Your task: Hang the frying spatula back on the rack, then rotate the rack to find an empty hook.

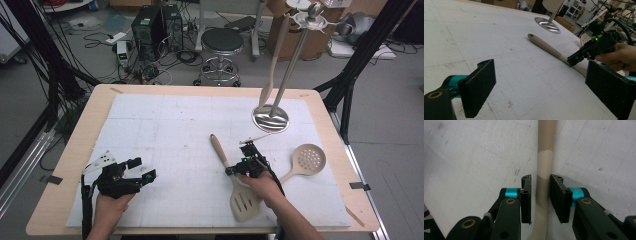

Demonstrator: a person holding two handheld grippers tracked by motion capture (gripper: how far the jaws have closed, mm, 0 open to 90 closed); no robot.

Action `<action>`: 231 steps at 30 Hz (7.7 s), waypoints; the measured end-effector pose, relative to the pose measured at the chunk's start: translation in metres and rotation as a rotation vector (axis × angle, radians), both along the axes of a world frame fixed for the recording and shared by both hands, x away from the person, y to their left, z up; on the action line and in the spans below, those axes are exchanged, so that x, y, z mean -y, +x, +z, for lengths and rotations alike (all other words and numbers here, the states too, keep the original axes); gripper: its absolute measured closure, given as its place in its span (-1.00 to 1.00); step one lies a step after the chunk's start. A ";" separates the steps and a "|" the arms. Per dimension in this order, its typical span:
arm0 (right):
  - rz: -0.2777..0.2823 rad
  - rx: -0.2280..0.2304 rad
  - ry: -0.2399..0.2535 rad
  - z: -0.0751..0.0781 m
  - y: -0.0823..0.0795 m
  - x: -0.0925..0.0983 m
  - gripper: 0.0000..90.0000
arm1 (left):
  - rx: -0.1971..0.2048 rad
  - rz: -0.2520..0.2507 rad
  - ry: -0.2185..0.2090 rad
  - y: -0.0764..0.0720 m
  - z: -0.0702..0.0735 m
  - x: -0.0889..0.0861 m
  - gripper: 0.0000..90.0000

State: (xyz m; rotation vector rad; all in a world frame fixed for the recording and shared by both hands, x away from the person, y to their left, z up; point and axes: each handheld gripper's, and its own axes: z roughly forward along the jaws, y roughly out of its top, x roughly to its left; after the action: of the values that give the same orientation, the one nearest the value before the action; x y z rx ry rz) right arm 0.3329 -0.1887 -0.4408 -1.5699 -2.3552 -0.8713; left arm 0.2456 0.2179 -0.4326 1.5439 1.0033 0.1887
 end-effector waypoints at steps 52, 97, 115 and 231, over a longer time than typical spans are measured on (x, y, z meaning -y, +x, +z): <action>-0.257 0.509 0.415 0.088 -0.012 0.082 0.76 | 0.003 0.007 -0.014 0.000 0.001 -0.005 -0.77; -0.516 0.830 0.338 0.176 0.014 0.089 0.76 | 0.011 0.028 -0.028 -0.003 0.002 -0.013 -0.77; -0.567 0.758 0.362 0.161 0.030 0.092 0.53 | 0.012 0.035 -0.028 -0.006 0.003 -0.016 -0.77; -0.549 1.050 0.381 0.253 0.042 0.137 1.00 | 0.011 0.029 -0.008 -0.008 0.001 -0.014 -0.77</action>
State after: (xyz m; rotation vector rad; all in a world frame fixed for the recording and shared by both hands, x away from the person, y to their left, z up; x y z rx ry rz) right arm 0.3752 -0.3258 -0.1883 -1.8540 -1.9599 -2.5990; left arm 0.2376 0.2319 -0.4319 1.5199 1.0167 0.2132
